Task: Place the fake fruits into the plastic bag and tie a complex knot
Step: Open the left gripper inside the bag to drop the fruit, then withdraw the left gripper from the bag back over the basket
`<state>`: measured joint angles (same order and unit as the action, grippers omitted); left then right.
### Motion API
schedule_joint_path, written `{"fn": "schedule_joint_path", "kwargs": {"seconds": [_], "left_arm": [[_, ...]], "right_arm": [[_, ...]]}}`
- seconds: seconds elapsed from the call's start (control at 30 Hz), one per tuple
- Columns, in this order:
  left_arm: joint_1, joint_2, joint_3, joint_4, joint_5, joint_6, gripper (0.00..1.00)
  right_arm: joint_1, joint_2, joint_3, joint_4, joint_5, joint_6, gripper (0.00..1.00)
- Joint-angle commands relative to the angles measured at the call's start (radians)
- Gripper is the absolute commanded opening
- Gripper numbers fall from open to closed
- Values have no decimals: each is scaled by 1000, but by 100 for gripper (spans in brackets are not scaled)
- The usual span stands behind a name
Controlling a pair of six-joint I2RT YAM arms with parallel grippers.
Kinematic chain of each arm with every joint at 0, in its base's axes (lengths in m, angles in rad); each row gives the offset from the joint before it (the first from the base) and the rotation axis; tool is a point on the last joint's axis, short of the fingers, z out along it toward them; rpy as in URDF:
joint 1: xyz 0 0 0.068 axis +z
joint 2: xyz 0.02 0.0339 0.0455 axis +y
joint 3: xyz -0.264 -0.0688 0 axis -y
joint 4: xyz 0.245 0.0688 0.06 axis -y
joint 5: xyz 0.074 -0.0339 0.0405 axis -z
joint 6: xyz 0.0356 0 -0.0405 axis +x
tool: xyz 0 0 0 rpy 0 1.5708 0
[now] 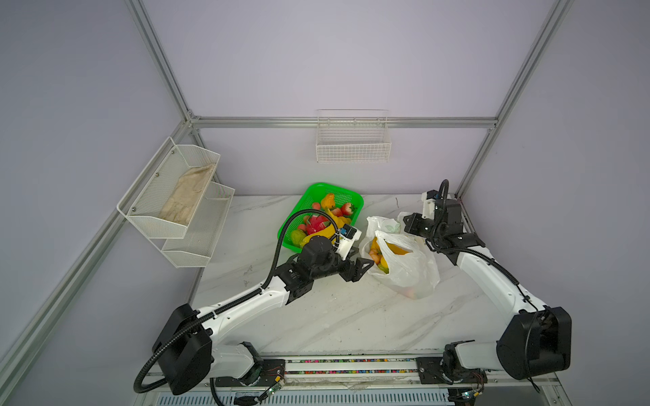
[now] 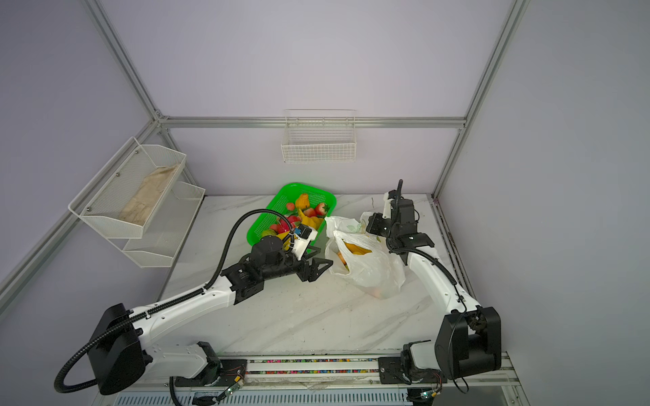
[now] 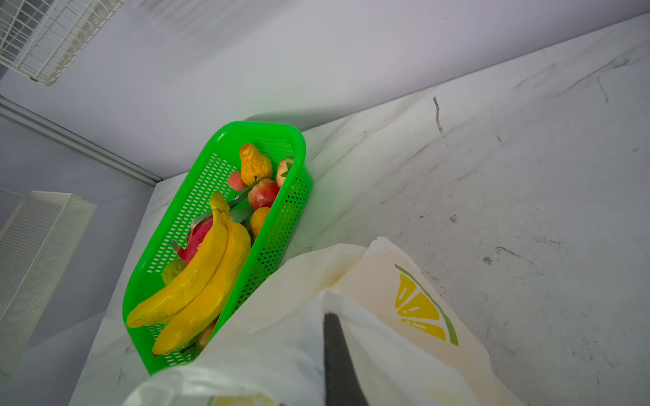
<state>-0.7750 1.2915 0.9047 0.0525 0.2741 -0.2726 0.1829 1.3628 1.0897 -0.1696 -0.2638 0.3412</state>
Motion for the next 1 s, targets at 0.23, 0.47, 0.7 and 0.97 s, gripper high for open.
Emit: {"fn": "schedule_joint_path", "kwargs": {"seconds": [0.23, 0.47, 0.7, 0.97], "left_arm": [[148, -169, -89, -85, -138, -36, 76], [331, -100, 35, -145, -231, -93, 77], [497, 111, 234, -225, -201, -108, 76], [589, 431, 475, -267, -33, -112, 68]], "right_arm": [[-4, 30, 56, 15, 23, -34, 0], [-4, 21, 26, 53, -12, -34, 0], [-4, 16, 8, 68, -36, -36, 0], [-3, 27, 22, 47, 10, -31, 0]]}}
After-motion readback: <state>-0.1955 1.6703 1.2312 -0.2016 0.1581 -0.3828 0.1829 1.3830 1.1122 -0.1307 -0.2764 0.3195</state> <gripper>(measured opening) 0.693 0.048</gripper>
